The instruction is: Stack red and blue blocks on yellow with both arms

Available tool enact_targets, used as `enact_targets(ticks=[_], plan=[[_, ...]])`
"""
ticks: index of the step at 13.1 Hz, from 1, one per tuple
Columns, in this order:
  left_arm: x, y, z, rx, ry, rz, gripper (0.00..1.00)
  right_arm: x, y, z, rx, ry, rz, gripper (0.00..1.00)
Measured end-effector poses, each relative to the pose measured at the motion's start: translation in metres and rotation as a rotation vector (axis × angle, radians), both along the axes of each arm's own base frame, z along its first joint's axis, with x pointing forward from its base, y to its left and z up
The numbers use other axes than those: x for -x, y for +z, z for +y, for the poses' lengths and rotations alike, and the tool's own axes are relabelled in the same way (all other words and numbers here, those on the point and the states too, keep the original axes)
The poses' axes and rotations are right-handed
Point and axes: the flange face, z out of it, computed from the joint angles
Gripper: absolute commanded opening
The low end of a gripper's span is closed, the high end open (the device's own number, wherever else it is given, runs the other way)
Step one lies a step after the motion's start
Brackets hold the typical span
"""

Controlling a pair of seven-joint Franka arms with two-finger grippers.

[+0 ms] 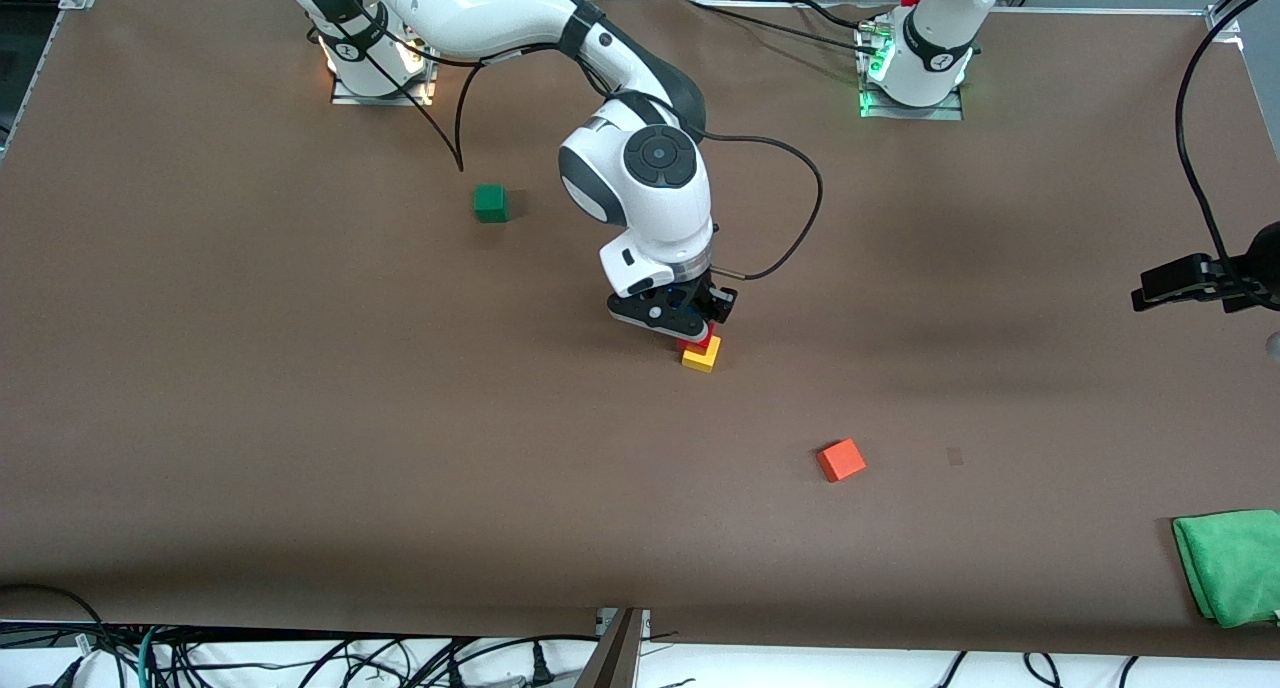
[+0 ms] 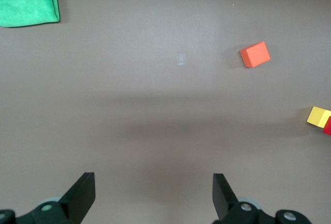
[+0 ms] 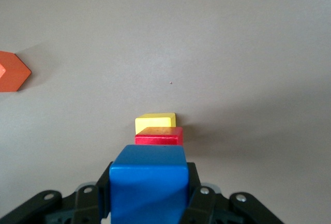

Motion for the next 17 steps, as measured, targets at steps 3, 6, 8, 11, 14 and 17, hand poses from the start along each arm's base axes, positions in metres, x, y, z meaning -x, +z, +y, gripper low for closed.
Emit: enact_targets(ticks=[3,6,8,11,14,17], plan=[[0.0,0.0,-0.001,0.0,-0.001,0.004,1.0,0.005,-0.011,0.007,0.006,0.003,-0.008,0.55],[0.001,-0.001,-0.001,0.0,-0.001,0.008,1.0,0.008,-0.019,0.009,0.019,0.001,-0.01,0.56],[0.001,-0.001,-0.001,0.001,-0.003,0.01,1.0,0.008,-0.025,0.009,0.033,0.001,-0.019,0.57],[0.001,-0.001,-0.003,0.001,-0.006,0.01,1.0,0.008,-0.029,0.012,0.03,0.005,-0.034,0.57],[0.009,0.011,-0.006,-0.007,-0.007,-0.001,1.0,0.007,-0.029,0.012,0.025,0.004,-0.043,0.59],[0.028,0.024,-0.003,-0.026,0.006,0.0,1.0,0.006,-0.028,0.013,0.018,0.005,-0.05,0.64]])
